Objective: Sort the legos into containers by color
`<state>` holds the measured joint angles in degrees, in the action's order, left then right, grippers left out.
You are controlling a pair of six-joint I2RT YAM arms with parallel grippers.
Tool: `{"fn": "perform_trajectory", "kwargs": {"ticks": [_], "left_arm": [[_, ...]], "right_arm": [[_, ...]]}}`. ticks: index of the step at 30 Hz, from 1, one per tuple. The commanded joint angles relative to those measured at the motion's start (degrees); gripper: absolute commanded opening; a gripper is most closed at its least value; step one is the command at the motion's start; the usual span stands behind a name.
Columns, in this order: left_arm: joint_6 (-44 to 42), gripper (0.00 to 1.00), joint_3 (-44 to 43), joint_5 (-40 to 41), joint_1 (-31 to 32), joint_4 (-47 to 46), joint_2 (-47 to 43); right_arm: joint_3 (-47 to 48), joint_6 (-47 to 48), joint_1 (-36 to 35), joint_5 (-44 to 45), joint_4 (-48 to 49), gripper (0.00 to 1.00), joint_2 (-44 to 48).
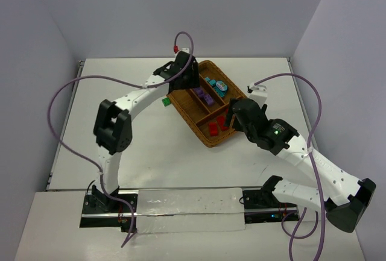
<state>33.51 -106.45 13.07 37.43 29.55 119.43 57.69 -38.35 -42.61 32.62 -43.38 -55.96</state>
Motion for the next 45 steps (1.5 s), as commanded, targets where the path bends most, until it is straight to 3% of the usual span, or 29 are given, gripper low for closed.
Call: {"fn": "perform_trajectory", "kwargs": {"ticks": [1, 5, 8, 11, 21, 31, 45], "left_arm": [[1.5, 0.70, 10.0, 13.3, -1.9, 0.1, -13.3], [5.7, 0.66, 23.1, 14.2, -5.9, -2.0, -20.9], [9.4, 0.66, 30.2, 6.5, -9.4, -5.2, -22.0], [11.5, 0.67, 32.0, 2.4, -11.0, -7.6, -20.5], [14.1, 0.72, 29.7, -2.2, -11.8, -11.6, -11.2], [15.4, 0.67, 28.0, 1.7, -11.9, -11.5, -6.6], [14.7, 0.69, 32.3, 3.0, -11.9, -16.4, -9.6]], "right_arm": [[-0.3, -0.7, -0.6, 1.7, 0.1, 0.83, 1.2], [-0.4, -0.6, -0.7, 1.1, 0.9, 0.83, 0.9], [-0.4, -0.6, -1.0, 0.3, 1.7, 0.83, 0.3], [0.0, -0.8, -1.3, 0.2, 1.6, 0.83, 0.0], [-0.2, -1.3, -1.8, 1.4, 0.2, 0.83, 0.8], [-0.4, -1.3, -1.8, 1.7, 0.1, 0.83, 0.7], [-0.3, -1.3, -1.8, 1.3, 0.2, 0.83, 0.3]]}}
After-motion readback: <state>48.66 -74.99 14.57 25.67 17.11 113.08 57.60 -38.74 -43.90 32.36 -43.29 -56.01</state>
